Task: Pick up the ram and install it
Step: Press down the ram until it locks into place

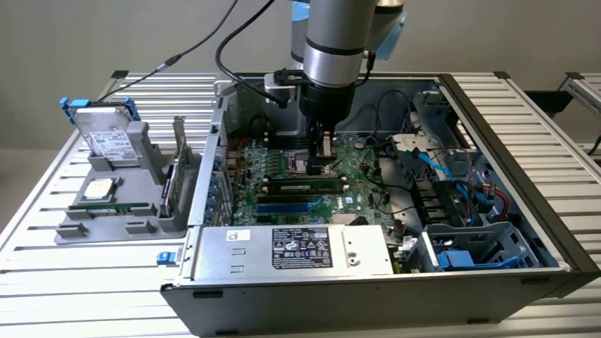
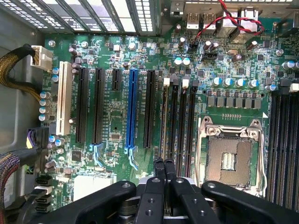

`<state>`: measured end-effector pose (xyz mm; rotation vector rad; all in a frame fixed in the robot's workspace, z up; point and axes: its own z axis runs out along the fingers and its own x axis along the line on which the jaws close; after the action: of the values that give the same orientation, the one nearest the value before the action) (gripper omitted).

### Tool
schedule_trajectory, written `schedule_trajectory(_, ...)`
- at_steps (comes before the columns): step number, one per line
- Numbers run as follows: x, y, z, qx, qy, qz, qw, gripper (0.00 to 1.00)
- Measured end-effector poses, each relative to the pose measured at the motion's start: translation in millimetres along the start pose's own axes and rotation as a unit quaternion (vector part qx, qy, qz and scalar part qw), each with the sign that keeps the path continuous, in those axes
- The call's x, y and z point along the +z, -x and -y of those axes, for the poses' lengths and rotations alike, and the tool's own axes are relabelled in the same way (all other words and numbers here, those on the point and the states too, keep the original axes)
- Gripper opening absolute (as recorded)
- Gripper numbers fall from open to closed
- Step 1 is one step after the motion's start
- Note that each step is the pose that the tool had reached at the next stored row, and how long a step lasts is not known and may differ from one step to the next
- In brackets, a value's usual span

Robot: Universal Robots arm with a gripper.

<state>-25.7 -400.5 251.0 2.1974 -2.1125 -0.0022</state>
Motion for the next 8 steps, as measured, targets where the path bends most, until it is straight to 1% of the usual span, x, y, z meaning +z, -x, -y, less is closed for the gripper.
schedule_trajectory(2, 0.0, 0.0, 0.1, 0.000, 0.0000, 0.0000, 1.0000, 0.10)
schedule_trajectory(3, -0.2, -0.1, 1.8, 0.000, 0.0000, 0.0000, 1.0000, 0.10)
schedule_trajectory(5, -0.8, -0.5, 10.2, 0.000, 0.0000, 0.0005, 1.0000, 0.10)
schedule_trajectory(7, -1.1, -0.7, 18.8, 0.000, -0.0001, 0.0017, 1.0000, 0.10)
schedule_trajectory(8, -1.3, -0.9, 21.4, 0.000, 0.0000, 0.0020, 1.0000, 0.10)
